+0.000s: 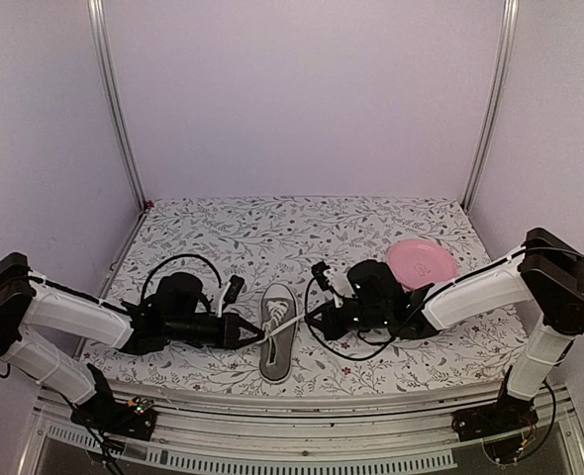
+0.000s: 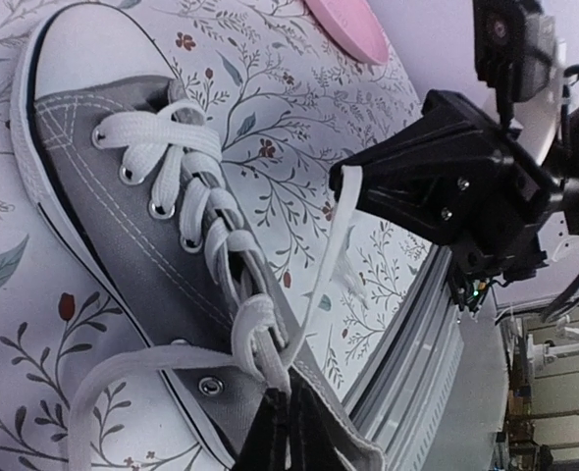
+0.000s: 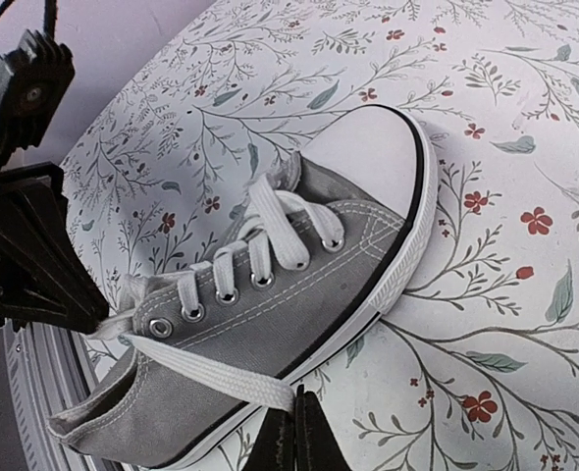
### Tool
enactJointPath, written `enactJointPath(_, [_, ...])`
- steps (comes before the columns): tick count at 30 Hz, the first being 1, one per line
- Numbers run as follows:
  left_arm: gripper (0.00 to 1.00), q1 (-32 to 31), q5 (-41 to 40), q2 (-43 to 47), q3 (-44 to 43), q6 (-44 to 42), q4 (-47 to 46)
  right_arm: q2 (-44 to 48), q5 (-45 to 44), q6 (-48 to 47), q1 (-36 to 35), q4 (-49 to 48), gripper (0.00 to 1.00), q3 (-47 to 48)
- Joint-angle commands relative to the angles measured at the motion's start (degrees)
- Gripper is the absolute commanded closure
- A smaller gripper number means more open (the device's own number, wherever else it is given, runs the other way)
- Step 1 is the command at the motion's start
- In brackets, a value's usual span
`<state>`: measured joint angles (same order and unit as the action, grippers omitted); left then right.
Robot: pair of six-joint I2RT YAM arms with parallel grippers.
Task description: Tie the shoes
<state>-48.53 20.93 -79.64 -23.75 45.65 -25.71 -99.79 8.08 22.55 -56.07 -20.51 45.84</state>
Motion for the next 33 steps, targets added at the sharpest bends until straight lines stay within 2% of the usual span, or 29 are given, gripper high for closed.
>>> enactJointPath(1, [1.0,-2.15,0.56,-2.3,0.83,0.39,-1.99,1.43,1.34,0.58,0.02,0.56,0.98,2.02])
enactJointPath(3, [0.99,-2.27,-0.08,-2.58,0.96,0.68,-1.59,1.15,1.86,0.42,0.07,0.41,0.98,2.05])
enactJointPath(12, [0.53,-2.0,-7.34,8.37,2.96,0.81,4.35,0.91,3.82,-0.52,0.02,-0.36,0.98,0.47])
enactJointPath(16, [0.4,-0.71,-9.05,12.03,2.66,0.32,7.41,0.68,5.32,-1.05,-0.06,-0.76,0.98,0.22])
enactJointPath(18, [0.41,0.29,-9.5,12.29,2.3,0.47,8.25,0.49,5.99,-1.22,-0.09,-1.08,0.98,0.23])
enactJointPath(23, [0.63,2.71,-8.69,8.21,-0.18,0.12,10.39,0.12,6.87,-1.28,-0.02,-1.76,0.98,0.48])
enactJointPath(27, [0.72,3.16,-7.42,4.21,-1.89,-0.26,9.15,-0.13,7.2,-1.19,-0.11,-2.17,0.98,0.57])
enactJointPath(33, [0.75,3.4,-4.52,-0.67,-3.99,-0.76,6.36,-0.44,7.57,-1.1,-0.25,-2.43,0.98,0.71])
